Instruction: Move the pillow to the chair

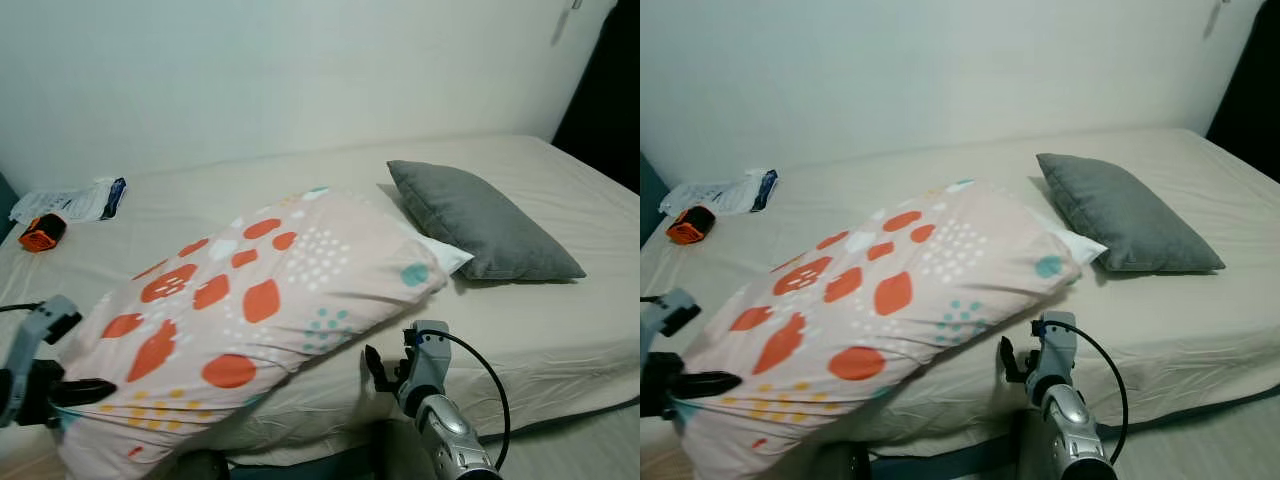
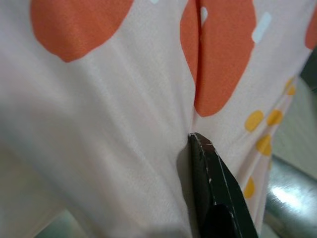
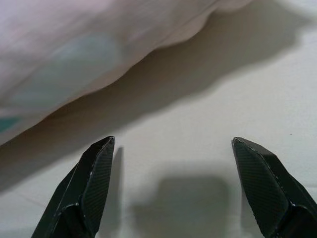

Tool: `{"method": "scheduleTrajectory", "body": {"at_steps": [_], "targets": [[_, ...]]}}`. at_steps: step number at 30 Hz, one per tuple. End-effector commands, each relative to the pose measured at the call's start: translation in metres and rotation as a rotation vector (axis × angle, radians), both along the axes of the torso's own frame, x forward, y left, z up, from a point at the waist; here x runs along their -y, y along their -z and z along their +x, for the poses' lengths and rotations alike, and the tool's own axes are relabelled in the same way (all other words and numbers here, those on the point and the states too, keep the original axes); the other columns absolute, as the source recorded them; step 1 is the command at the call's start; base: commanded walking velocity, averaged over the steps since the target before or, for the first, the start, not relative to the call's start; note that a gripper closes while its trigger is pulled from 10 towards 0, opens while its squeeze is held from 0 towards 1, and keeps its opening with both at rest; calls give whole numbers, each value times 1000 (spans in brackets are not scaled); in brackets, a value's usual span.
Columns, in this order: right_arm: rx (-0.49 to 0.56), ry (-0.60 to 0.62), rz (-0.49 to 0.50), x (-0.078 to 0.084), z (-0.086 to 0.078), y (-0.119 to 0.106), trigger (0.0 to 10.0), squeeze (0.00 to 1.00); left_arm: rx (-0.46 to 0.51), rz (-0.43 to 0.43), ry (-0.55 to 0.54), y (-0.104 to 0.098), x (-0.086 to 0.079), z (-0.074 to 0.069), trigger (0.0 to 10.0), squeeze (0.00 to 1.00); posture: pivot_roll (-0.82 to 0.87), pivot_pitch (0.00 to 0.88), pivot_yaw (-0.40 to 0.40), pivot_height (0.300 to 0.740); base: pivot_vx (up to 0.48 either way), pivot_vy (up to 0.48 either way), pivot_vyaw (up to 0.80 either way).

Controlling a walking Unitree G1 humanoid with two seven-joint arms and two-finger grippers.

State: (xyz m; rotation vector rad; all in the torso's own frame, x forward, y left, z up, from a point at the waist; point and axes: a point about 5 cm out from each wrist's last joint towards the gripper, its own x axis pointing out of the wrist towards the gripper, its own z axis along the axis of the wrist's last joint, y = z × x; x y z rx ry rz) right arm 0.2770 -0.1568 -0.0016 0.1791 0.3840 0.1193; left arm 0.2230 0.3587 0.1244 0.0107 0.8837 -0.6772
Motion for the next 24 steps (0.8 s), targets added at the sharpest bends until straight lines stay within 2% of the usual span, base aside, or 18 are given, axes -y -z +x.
{"method": "scheduleTrajectory", "body": {"at_steps": [1,2,3,4,5,6,7,9,10,13,16,19,21,24], "targets": [[-1,9,14,-2,0,1,10000,0,-46,73,-15,-5,-16,-8,0,0,101,0,-10,562,0,0,0],[2,11,14,-2,1,0,10000,0,-87,178,-15,-6,-28,-14,0,0,102,0,-10,562,0,0,0],[2,11,14,-2,1,0,10000,0,-87,178,-15,-6,-28,-14,0,0,102,0,-10,562,0,0,0],[5,15,14,-1,1,0,10000,0,-122,276,-20,-8,-39,-19,0,0,99,0,-9,562,0,0,0],[5,15,14,-1,1,0,10000,0,-122,276,-20,-8,-39,-19,0,0,99,0,-9,562,0,0,0],[15,27,20,1,3,-2,10000,0,-159,397,-28,-9,-54,-25,0,0,96,0,-10,562,0,0,0],[15,27,20,1,3,-2,10000,0,-159,397,-28,-9,-54,-25,0,0,96,0,-10,562,0,0,0],[47,54,30,4,6,-7,10000,0,-219,534,-37,-14,-70,-34,0,0,92,0,-11,562,0,0,0],[47,54,30,4,6,-7,10000,0,-219,534,-37,-14,-70,-34,0,0,92,0,-11,562,0,0,0],[115,105,15,12,14,-18,10000,0,-268,662,-38,-16,-84,-43,0,0,95,0,-15,562,0,0,0],[163,140,-3,17,18,-26,10000,0,-238,687,-48,-14,-85,-41,0,0,96,0,-16,562,0,0,0],[208,178,-2,23,21,-33,10000,0,-185,637,-47,-10,-77,-33,0,0,94,0,-18,562,0,0,0],[252,228,33,28,23,-39,10000,0,-139,566,-37,-3,-65,-24,0,0,96,0,-21,562,0,0,0],[280,246,57,31,25,-44,10000,0,-106,550,-18,5,-59,-20,0,0,95,0,-21,562,0,0,0]]}}
